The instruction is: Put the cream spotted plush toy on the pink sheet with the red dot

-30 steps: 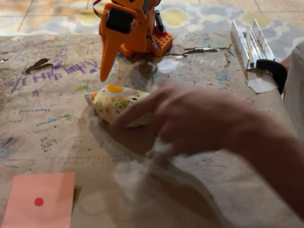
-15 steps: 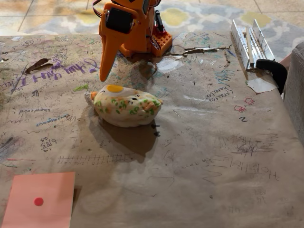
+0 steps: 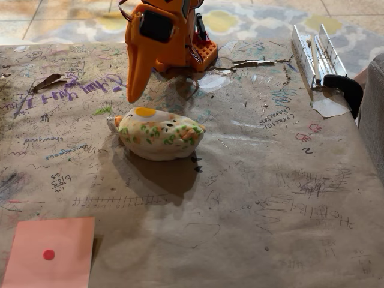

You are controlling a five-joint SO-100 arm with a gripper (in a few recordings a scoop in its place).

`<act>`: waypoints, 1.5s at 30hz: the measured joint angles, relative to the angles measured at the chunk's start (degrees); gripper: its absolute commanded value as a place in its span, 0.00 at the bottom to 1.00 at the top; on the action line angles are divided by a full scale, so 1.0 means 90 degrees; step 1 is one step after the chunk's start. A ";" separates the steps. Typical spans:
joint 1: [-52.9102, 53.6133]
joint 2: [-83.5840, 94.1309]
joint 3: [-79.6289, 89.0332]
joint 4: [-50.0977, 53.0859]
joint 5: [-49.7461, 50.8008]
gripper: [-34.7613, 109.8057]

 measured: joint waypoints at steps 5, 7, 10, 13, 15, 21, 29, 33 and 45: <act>-0.0313 0.0049 -0.0791 0.1182 -0.1719 0.49; -0.0469 -0.0361 -0.1416 0.1855 -0.2295 0.49; -0.0576 -0.2090 -0.2842 0.3115 -0.3066 0.49; -0.0547 -0.4219 -0.4639 0.4365 -0.3809 0.49; -0.0322 -0.5342 -0.5449 0.4658 -0.4531 0.49; 0.0498 -0.7598 -0.6074 0.4063 -0.5938 0.50; 0.1045 -0.9414 -0.5967 0.2627 -0.6562 0.51; 0.0898 -1.0049 -0.6113 0.2471 -0.6406 0.51; 0.0000 -1.0762 -0.5928 0.0371 -0.4717 0.32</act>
